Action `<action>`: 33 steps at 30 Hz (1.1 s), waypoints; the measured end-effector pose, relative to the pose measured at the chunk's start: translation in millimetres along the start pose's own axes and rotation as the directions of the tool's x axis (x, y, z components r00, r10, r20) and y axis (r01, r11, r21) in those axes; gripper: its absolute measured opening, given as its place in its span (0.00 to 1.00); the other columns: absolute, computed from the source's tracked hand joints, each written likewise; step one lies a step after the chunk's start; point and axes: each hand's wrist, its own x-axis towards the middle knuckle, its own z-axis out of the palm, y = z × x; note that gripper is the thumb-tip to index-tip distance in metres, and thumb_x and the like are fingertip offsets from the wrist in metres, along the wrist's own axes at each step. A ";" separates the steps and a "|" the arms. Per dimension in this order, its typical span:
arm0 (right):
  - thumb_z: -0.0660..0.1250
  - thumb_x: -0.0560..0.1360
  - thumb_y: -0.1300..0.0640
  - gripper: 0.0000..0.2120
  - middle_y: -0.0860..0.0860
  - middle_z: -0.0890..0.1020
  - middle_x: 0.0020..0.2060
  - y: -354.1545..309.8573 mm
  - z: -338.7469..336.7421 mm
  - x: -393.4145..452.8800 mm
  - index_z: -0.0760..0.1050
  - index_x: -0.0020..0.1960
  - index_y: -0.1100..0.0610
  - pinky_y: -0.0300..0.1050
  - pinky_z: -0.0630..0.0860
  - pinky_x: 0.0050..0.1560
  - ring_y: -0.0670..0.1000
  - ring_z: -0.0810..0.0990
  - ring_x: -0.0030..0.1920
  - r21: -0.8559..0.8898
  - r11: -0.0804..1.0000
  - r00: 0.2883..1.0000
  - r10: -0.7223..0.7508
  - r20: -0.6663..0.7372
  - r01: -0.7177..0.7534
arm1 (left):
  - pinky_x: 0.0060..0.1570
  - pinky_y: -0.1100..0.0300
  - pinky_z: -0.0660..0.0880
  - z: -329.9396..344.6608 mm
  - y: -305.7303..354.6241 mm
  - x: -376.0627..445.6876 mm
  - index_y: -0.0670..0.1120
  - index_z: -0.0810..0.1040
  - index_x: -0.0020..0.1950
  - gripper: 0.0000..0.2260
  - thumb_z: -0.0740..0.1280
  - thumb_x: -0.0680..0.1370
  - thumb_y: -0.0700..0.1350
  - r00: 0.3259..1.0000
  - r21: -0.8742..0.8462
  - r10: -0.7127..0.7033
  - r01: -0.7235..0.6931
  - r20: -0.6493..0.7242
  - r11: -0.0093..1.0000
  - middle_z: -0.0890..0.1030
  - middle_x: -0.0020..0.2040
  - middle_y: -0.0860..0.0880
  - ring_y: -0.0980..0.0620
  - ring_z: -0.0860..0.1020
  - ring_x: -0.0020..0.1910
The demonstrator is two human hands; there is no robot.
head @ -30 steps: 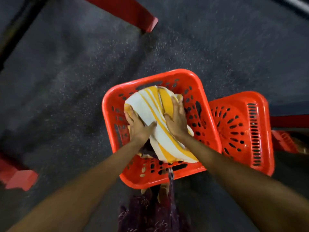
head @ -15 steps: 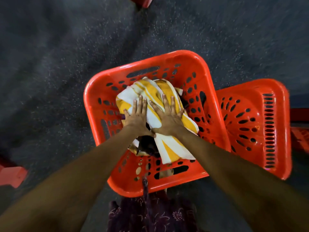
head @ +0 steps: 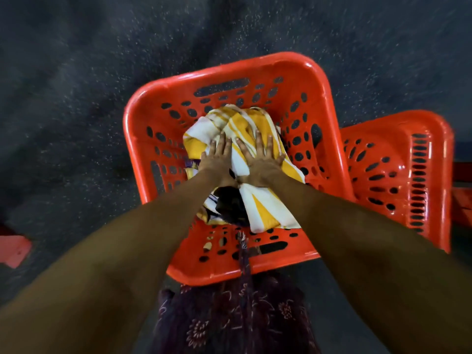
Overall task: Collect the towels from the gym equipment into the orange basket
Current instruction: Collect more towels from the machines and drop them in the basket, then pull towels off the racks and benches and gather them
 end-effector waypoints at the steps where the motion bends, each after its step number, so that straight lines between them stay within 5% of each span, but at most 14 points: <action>1: 0.67 0.72 0.39 0.50 0.52 0.26 0.73 -1.2 -8.6 -10.0 0.29 0.73 0.38 0.75 0.49 0.67 0.63 0.29 0.74 0.027 1.000 0.999 0.009 0.033 -0.010 | 0.73 0.43 0.53 -6.7 0.9 -12.0 0.43 0.35 0.77 0.51 0.70 0.72 0.58 1.000 -0.037 0.017 -0.017 -0.008 0.999 0.34 0.77 0.45 0.42 0.41 0.77; 4: 0.67 0.76 0.48 0.44 0.52 0.33 0.76 -4.4 -35.2 -31.9 0.37 0.77 0.42 0.67 0.52 0.72 0.59 0.37 0.77 0.281 0.958 0.996 0.035 0.084 -0.058 | 0.71 0.49 0.59 -20.8 2.7 -41.9 0.40 0.40 0.77 0.40 0.65 0.78 0.49 0.997 -0.264 0.036 -0.051 -0.062 0.963 0.39 0.78 0.45 0.45 0.47 0.78; 9: 0.62 0.79 0.56 0.29 0.56 0.57 0.76 -27.0 -105.2 -102.3 0.56 0.76 0.61 0.41 0.59 0.69 0.54 0.59 0.75 0.581 0.814 0.995 0.063 -0.076 -0.007 | 0.67 0.58 0.63 -63.2 8.1 -111.6 0.39 0.48 0.77 0.32 0.63 0.78 0.36 0.982 -0.648 -0.007 -0.119 -0.187 0.752 0.54 0.77 0.42 0.44 0.62 0.74; 13: 0.56 0.81 0.58 0.18 0.60 0.68 0.71 -48.7 -176.1 -166.6 0.68 0.68 0.65 0.47 0.60 0.72 0.54 0.69 0.68 0.731 0.681 0.986 0.101 -0.135 0.031 | 0.68 0.56 0.64 -135.9 15.5 -168.6 0.39 0.58 0.75 0.29 0.63 0.76 0.36 0.949 -0.836 -0.159 -0.150 -0.271 0.528 0.65 0.73 0.40 0.44 0.67 0.71; 16: 0.55 0.82 0.52 0.19 0.61 0.73 0.67 -76.4 -237.3 -218.9 0.72 0.65 0.63 0.51 0.63 0.72 0.54 0.72 0.66 0.889 0.449 0.982 0.103 -0.158 0.096 | 0.69 0.57 0.62 -204.7 22.1 -219.8 0.38 0.58 0.75 0.27 0.60 0.76 0.31 0.915 -0.909 -0.238 -0.234 -0.326 0.344 0.63 0.74 0.40 0.45 0.64 0.73; 19: 0.55 0.82 0.53 0.23 0.57 0.68 0.70 -119.2 -307.2 -301.7 0.64 0.72 0.65 0.46 0.62 0.69 0.55 0.65 0.72 0.909 0.365 0.950 0.152 -0.273 0.202 | 0.69 0.61 0.59 -275.0 23.6 -283.0 0.39 0.58 0.76 0.27 0.61 0.78 0.32 0.864 -0.890 -0.273 -0.340 -0.423 0.302 0.63 0.75 0.43 0.48 0.63 0.74; 25: 0.55 0.82 0.51 0.22 0.52 0.69 0.68 -194.7 -400.9 -434.5 0.64 0.72 0.62 0.44 0.66 0.63 0.54 0.66 0.70 0.861 0.291 0.896 0.028 -0.443 0.417 | 0.66 0.63 0.61 -391.1 -4.9 -413.0 0.38 0.56 0.76 0.28 0.62 0.78 0.33 0.748 -0.806 -0.303 -0.531 -0.591 0.261 0.61 0.75 0.42 0.47 0.62 0.74; 30: 0.57 0.80 0.47 0.23 0.50 0.68 0.70 -251.0 -446.3 -506.8 0.66 0.72 0.55 0.45 0.59 0.73 0.51 0.65 0.72 0.726 0.388 0.796 -0.032 -0.605 0.567 | 0.71 0.58 0.58 -447.3 -50.7 -497.5 0.39 0.53 0.77 0.29 0.61 0.79 0.35 0.678 -0.756 -0.337 -0.607 -0.653 0.245 0.57 0.77 0.42 0.47 0.58 0.76; 33: 0.54 0.81 0.48 0.22 0.50 0.70 0.67 -281.9 -464.0 -537.3 0.65 0.71 0.58 0.44 0.62 0.68 0.49 0.66 0.68 0.629 0.447 0.744 -0.138 -0.654 0.636 | 0.72 0.58 0.56 -461.2 -78.2 -545.8 0.42 0.52 0.77 0.30 0.62 0.79 0.38 0.640 -0.716 -0.321 -0.639 -0.698 0.283 0.57 0.77 0.45 0.48 0.58 0.76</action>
